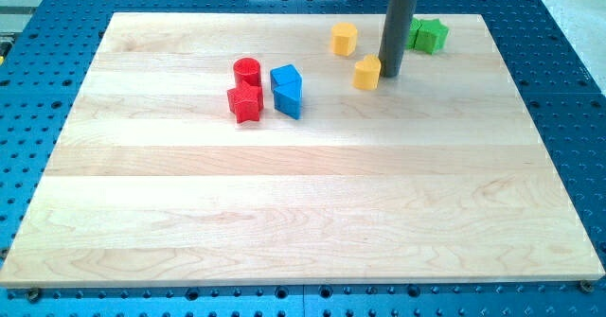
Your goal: Move the heart diagonally to the green star
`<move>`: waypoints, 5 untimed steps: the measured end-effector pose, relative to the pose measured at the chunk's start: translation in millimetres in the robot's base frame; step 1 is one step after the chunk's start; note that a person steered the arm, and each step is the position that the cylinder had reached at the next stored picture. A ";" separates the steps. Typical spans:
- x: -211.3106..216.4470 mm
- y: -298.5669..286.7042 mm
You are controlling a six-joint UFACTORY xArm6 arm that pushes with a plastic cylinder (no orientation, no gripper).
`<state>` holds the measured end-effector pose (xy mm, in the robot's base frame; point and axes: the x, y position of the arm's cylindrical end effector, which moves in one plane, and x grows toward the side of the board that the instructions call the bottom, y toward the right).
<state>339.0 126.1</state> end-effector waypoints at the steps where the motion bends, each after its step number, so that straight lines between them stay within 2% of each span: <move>1: 3.0 0.0; 2: 4.0 -7.8; 5: 121.1 -15.8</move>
<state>460.1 110.3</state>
